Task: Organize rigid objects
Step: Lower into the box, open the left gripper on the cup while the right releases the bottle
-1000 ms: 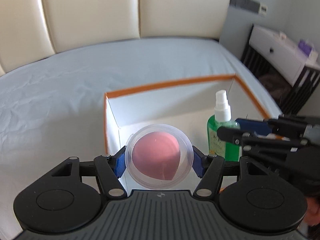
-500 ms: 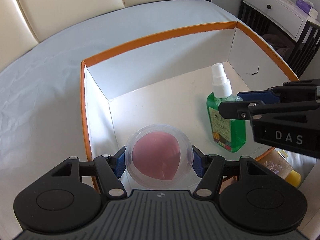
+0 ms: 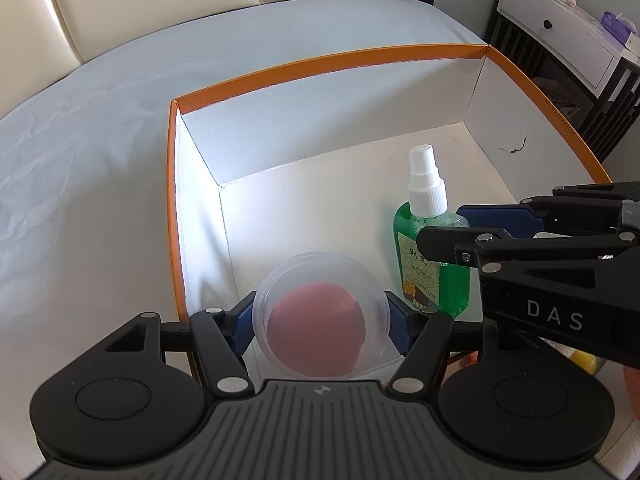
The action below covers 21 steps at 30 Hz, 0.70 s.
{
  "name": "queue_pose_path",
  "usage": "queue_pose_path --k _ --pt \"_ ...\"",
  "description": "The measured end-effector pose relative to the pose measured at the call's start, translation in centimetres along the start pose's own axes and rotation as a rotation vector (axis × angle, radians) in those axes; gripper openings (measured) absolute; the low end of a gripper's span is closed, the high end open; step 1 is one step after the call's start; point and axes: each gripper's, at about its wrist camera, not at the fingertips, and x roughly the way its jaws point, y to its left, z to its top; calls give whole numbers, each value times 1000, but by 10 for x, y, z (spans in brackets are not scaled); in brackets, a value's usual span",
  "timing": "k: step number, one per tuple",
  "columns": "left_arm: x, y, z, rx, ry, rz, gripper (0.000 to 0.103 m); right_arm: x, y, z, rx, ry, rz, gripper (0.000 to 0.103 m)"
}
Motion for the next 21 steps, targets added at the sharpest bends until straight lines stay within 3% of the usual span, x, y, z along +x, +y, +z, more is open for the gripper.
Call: queue_pose_path --k 3,7,16,21 --pt "-2 2 -4 -6 -22 3 87 1 -1 0 7 0 -9 29" --pt "-8 7 -10 -28 -39 -32 89 1 -2 2 9 2 -23 29" --pt "-39 38 -20 -197 -143 -79 79 7 2 5 28 27 -50 29" --pt "-42 46 -19 -252 -190 -81 75 16 15 1 8 57 -14 29"
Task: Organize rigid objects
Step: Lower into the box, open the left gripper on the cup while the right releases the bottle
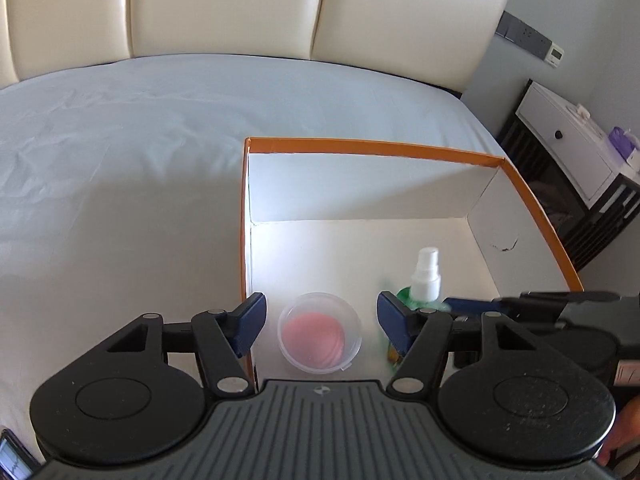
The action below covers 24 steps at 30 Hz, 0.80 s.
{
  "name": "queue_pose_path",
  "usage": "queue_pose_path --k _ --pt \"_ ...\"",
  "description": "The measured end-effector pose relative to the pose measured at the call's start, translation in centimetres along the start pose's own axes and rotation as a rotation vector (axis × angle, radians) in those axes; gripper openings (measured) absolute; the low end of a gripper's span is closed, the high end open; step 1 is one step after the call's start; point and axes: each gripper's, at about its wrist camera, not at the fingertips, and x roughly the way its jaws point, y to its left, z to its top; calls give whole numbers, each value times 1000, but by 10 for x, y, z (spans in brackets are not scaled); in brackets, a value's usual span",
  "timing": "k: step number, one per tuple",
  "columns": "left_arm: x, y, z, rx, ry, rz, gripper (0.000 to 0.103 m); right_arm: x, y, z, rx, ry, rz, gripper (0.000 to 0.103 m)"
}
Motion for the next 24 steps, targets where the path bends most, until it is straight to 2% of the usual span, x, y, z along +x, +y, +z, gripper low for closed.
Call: queue_pose_path --k 5,9,13,15,24 --pt "5 -1 -1 1 7 -1 68 7 17 -1 -15 11 37 29" --pt "2 3 -4 -12 5 -3 68 10 30 -3 -35 11 69 29" --pt "3 4 -4 -9 10 -11 68 7 43 -7 -130 -12 4 29" --pt "3 3 -5 -6 13 -9 68 5 46 -9 -161 3 -1 29" --pt "-3 1 -5 -14 -3 -16 69 -4 34 -1 -90 73 55 31"
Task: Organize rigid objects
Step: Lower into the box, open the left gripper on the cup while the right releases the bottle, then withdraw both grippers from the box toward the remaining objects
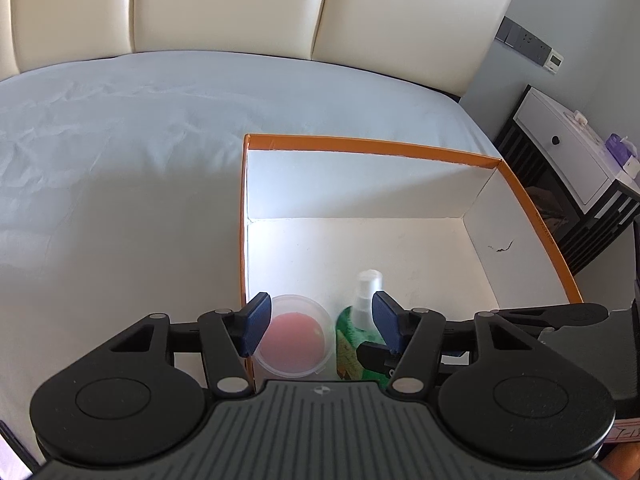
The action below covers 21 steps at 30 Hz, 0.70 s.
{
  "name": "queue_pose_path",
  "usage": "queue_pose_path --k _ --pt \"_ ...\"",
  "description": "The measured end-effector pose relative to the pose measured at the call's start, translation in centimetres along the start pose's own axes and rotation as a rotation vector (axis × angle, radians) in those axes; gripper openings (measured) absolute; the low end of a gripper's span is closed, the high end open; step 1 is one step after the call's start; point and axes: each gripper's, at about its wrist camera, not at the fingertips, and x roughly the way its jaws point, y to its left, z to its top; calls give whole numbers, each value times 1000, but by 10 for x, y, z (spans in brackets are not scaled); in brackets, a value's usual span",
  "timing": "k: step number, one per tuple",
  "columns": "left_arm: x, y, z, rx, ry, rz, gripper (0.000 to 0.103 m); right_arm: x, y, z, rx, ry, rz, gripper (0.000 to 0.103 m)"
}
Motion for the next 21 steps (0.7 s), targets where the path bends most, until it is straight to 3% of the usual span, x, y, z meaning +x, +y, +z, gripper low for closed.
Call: queue_pose_path --k 4,11,21 --pt "-2 -1 -1 0 -3 0 69 -9 4 -1 -17 -6 10 33" --pt "-9 -3 -1 -9 -15 -6 69 -24 2 -3 -7 -26 17 46" --pt "-30 -12 -13 -43 -32 -25 69 -49 2 -16 -18 -101 -6 51"
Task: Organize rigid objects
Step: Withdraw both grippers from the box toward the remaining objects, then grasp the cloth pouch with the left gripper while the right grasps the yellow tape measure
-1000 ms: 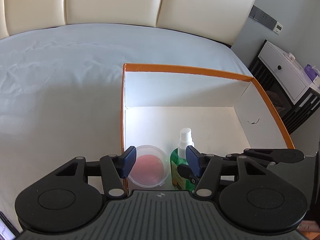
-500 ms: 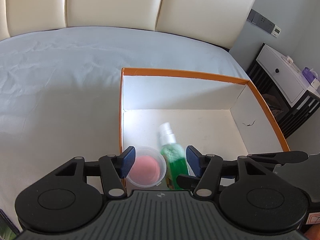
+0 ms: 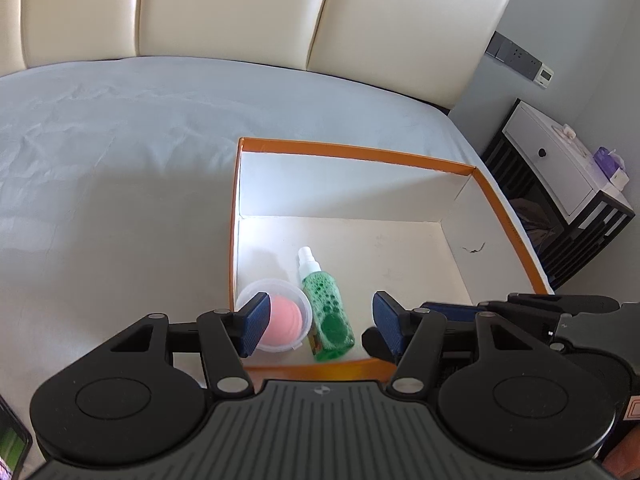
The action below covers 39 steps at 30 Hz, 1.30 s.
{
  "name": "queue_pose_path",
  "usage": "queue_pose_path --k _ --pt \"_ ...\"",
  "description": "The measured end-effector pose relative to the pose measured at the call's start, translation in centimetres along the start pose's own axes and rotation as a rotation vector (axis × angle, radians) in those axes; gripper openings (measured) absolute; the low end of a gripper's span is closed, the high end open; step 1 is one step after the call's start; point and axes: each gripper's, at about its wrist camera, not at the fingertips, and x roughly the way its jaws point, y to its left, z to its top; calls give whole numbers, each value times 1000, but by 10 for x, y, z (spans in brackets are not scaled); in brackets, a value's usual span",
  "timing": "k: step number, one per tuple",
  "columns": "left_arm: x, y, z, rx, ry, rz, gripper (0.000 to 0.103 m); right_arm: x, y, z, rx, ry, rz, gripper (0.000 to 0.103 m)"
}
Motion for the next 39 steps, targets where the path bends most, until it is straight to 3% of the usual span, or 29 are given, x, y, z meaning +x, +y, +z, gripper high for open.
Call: queue_pose_path --k 10,17,19,23,28,33,39 --pt "-22 -4 -19 -37 -33 -13 69 -41 5 -30 -59 -177 -87 54" --pt "-22 -2 -37 -47 -23 4 69 -59 7 -59 -75 -244 -165 56" --pt "-18 -1 -42 -53 5 22 69 -59 5 -67 -68 -236 -176 56" --pt "-10 2 -53 -56 101 -16 69 -53 1 -81 -53 -171 -173 56" --pt "0 -1 -64 -54 168 23 69 -42 -1 -100 -53 -90 -192 56" --pt "9 7 -69 -105 183 85 69 -28 -2 -109 -54 -39 -180 56" --pt "14 31 -78 -215 201 99 69 -10 6 -107 -68 -26 -161 56"
